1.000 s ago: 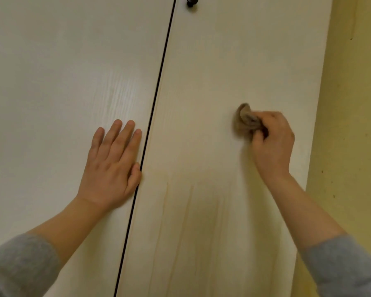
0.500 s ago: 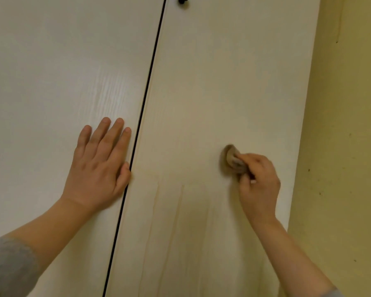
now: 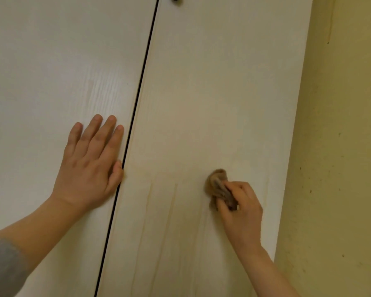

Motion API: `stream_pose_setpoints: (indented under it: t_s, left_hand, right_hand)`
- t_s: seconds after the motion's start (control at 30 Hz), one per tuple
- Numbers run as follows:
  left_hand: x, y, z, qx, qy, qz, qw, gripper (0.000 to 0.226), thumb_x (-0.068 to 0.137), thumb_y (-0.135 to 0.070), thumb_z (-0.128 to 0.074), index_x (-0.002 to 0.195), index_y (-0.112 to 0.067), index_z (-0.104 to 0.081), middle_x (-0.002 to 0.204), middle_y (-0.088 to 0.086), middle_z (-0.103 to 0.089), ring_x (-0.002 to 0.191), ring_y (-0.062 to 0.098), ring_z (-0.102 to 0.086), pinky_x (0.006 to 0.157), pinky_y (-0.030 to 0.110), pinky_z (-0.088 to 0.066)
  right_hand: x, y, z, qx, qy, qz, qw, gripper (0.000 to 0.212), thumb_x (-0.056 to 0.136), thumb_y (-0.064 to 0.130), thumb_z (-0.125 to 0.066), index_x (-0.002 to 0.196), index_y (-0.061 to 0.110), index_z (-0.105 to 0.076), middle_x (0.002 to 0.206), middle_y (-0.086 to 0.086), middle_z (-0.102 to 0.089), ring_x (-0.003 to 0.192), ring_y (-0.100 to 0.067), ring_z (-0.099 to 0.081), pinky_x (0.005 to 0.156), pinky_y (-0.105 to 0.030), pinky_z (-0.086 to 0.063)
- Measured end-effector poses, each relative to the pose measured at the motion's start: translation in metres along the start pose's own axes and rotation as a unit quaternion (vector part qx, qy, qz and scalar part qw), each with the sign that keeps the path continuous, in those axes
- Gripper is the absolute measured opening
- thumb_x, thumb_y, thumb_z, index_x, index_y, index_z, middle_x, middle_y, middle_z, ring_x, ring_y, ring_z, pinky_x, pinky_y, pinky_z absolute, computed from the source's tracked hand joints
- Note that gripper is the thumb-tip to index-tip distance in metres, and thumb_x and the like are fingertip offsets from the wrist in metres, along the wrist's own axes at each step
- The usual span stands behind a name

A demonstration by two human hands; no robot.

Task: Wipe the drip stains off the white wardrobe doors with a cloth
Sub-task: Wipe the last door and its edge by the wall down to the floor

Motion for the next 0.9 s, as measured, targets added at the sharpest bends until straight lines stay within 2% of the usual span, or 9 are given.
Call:
stream_pose_setpoints:
  t_s: [0.07,0.13,0.2,0.3,0.43,0.57,0.67,0.8,0.9]
  left_hand:
    - [0.000,0.000,0.001,-0.001,-0.001,0.000,1.000,0.064,0.092,-0.029,-0.035,0.149,0.001,-0.037,0.158,0.021,-0.031,0.148,0.038,-0.023,0.122,0.055,-0.011]
    - [0.000,-0.001,0.001,-0.003,0.001,-0.001,1.000,0.065,0.091,-0.029,-0.035,0.149,0.001,-0.038,0.158,0.021,-0.030,0.148,0.038,-0.022,0.122,0.054,-0.010]
    - [0.000,-0.001,0.002,-0.005,0.004,0.003,1.000,0.065,0.091,-0.029,-0.034,0.149,0.001,-0.037,0.158,0.021,-0.030,0.149,0.038,-0.021,0.122,0.054,-0.009]
    - [0.002,-0.002,0.003,-0.004,0.012,0.006,1.000,0.067,0.091,-0.030,-0.033,0.149,0.001,-0.037,0.158,0.021,-0.029,0.149,0.038,-0.021,0.123,0.053,-0.007]
    - [0.002,-0.004,0.003,-0.006,0.005,0.005,1.000,0.066,0.090,-0.030,-0.034,0.148,0.002,-0.038,0.157,0.022,-0.031,0.147,0.039,-0.022,0.122,0.053,-0.008]
    - [0.002,-0.004,0.003,-0.003,0.013,0.005,1.000,0.066,0.091,-0.030,-0.034,0.148,0.002,-0.037,0.157,0.022,-0.030,0.148,0.039,-0.021,0.122,0.055,-0.009]
    - [0.001,-0.004,0.003,-0.004,0.017,0.008,1.000,0.066,0.091,-0.030,-0.033,0.149,0.002,-0.037,0.158,0.022,-0.030,0.148,0.039,-0.021,0.122,0.055,-0.009]
    - [0.001,-0.003,0.003,-0.009,0.013,0.010,1.000,0.067,0.090,-0.030,-0.033,0.148,0.002,-0.037,0.158,0.021,-0.030,0.148,0.038,-0.021,0.122,0.054,-0.008]
    - [0.001,-0.003,0.003,-0.014,0.004,0.008,1.000,0.066,0.090,-0.030,-0.034,0.147,0.002,-0.039,0.157,0.022,-0.031,0.147,0.039,-0.023,0.122,0.053,-0.008]
  right_hand:
    - [0.026,0.000,0.007,0.034,-0.047,-0.085,0.995,0.020,0.075,0.002,-0.072,0.091,0.014,-0.066,0.086,0.000,-0.059,0.075,-0.005,-0.049,0.067,-0.012,-0.036]
    - [0.072,0.003,0.012,0.073,-0.114,-0.127,0.983,0.020,0.080,0.007,-0.069,0.092,0.018,-0.058,0.088,-0.001,-0.060,0.078,-0.011,-0.052,0.069,-0.020,-0.036]
    - [0.116,0.008,0.011,0.095,-0.152,-0.130,0.975,0.016,0.084,0.012,-0.065,0.095,0.018,-0.054,0.092,0.001,-0.060,0.081,-0.012,-0.053,0.069,-0.017,-0.035]
    - [0.143,0.013,-0.001,0.075,-0.143,-0.131,0.978,0.018,0.087,0.018,-0.063,0.103,0.015,-0.055,0.100,0.002,-0.060,0.082,-0.008,-0.052,0.064,-0.009,-0.035]
    - [0.095,0.000,-0.006,0.056,-0.130,-0.146,0.979,0.029,0.083,0.013,-0.066,0.109,0.017,-0.055,0.105,0.005,-0.057,0.085,-0.003,-0.049,0.068,-0.008,-0.034]
    - [0.006,-0.037,0.008,0.056,-0.130,-0.238,0.961,0.031,0.081,0.009,-0.069,0.108,0.017,-0.057,0.101,0.002,-0.060,0.089,-0.015,-0.056,0.079,-0.031,-0.045]
    - [-0.017,-0.048,0.021,0.068,-0.142,-0.291,0.944,0.027,0.081,0.005,-0.068,0.102,0.019,-0.058,0.094,0.000,-0.063,0.086,-0.022,-0.061,0.077,-0.035,-0.048]
    - [0.053,-0.028,0.026,0.089,-0.172,-0.191,0.962,0.014,0.088,0.008,-0.063,0.098,0.016,-0.058,0.092,-0.002,-0.062,0.081,-0.016,-0.056,0.072,-0.026,-0.043]
    - [0.102,-0.006,0.012,0.028,-0.095,-0.070,0.993,0.020,0.090,0.011,-0.059,0.110,0.013,-0.061,0.102,0.004,-0.057,0.086,-0.009,-0.051,0.067,-0.014,-0.038]
Point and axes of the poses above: each hand's wrist, its own x-axis towards the middle knuckle, its own z-axis out of the back of the hand, y = z × x, the point moved 3 cm from there along x, towards the middle knuckle
